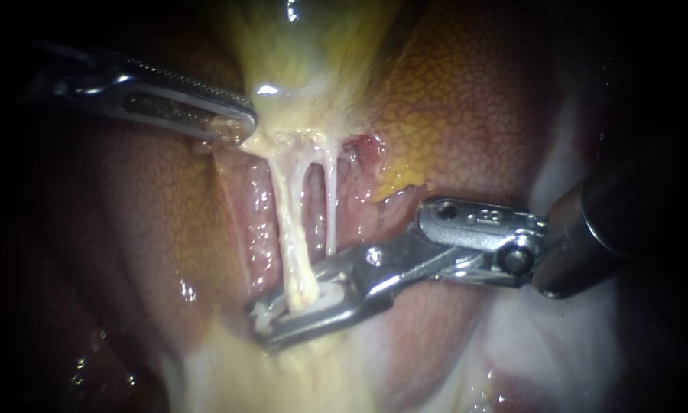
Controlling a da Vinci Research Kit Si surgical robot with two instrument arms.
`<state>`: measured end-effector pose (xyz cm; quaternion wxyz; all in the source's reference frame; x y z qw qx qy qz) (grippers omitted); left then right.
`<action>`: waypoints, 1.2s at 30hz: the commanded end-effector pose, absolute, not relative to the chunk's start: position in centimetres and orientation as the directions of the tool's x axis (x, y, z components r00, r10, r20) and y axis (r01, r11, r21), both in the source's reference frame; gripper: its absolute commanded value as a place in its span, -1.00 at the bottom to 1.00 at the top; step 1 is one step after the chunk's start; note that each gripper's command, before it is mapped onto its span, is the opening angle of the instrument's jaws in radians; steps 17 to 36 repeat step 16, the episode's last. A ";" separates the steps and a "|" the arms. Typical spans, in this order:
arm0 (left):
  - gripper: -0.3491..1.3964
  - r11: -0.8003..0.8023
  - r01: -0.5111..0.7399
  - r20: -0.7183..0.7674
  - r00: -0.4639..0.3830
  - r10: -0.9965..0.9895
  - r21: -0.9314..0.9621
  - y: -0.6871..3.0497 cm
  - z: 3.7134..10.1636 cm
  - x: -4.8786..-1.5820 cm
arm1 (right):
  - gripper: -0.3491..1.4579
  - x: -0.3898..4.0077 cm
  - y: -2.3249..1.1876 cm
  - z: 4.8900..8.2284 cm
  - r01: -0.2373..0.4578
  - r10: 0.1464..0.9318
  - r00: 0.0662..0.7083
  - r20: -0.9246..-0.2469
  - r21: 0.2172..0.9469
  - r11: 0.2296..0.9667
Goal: Clipping first clip left tube
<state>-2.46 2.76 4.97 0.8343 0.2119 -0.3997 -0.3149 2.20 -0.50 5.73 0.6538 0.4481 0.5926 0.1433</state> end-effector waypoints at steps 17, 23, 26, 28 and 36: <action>-1.00 0.712 0.356 0.534 0.482 -0.695 0.605 2.76 4.97 -2.47 | -1.00 2.17 -0.52 5.73 0.319 0.747 0.275 -0.605 0.790 0.523; -1.00 0.712 0.356 0.534 0.482 -0.695 0.605 2.76 4.97 -2.47 | -1.00 2.17 -0.52 5.73 0.319 0.747 0.275 -0.605 0.790 0.523; -1.00 0.712 0.356 0.534 0.482 -0.695 0.605 2.76 4.97 -2.47 | -1.00 2.17 -0.52 5.73 0.319 0.747 0.275 -0.605 0.790 0.523; -1.00 0.712 0.356 0.534 0.482 -0.695 0.605 2.76 4.97 -2.47 | -1.00 2.17 -0.52 5.73 0.319 0.747 0.275 -0.605 0.790 0.523; -1.00 0.712 0.356 0.534 0.482 -0.695 0.605 2.76 4.97 -2.47 | -1.00 2.17 -0.52 5.73 0.319 0.747 0.275 -0.605 0.790 0.523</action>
